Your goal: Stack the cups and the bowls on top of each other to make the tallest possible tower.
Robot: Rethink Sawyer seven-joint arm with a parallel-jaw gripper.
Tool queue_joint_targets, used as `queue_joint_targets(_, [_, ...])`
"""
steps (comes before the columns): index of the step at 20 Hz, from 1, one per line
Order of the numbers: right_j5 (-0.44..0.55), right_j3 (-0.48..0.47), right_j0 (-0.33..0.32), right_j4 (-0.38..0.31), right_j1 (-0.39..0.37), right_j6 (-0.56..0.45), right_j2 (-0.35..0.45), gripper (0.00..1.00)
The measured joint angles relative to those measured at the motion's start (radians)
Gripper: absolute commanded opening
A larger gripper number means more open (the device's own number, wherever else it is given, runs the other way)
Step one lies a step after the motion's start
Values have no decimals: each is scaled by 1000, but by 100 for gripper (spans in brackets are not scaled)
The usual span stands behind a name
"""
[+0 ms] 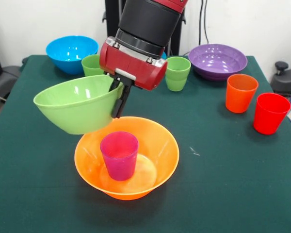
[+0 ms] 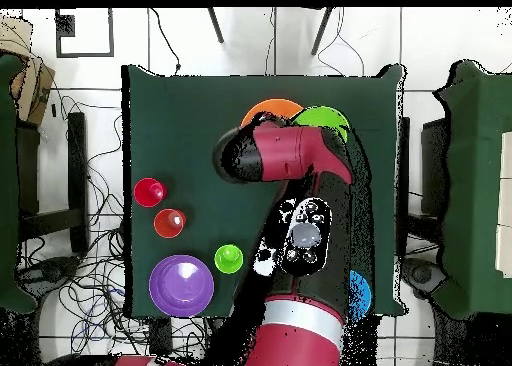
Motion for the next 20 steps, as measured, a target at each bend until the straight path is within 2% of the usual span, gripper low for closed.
queue_joint_targets(12, [0, -51, 101, 9, 58, 0, -128, 0])
queue_joint_targets(20, [0, -94, 140, 56, 103, 0, -178, 0])
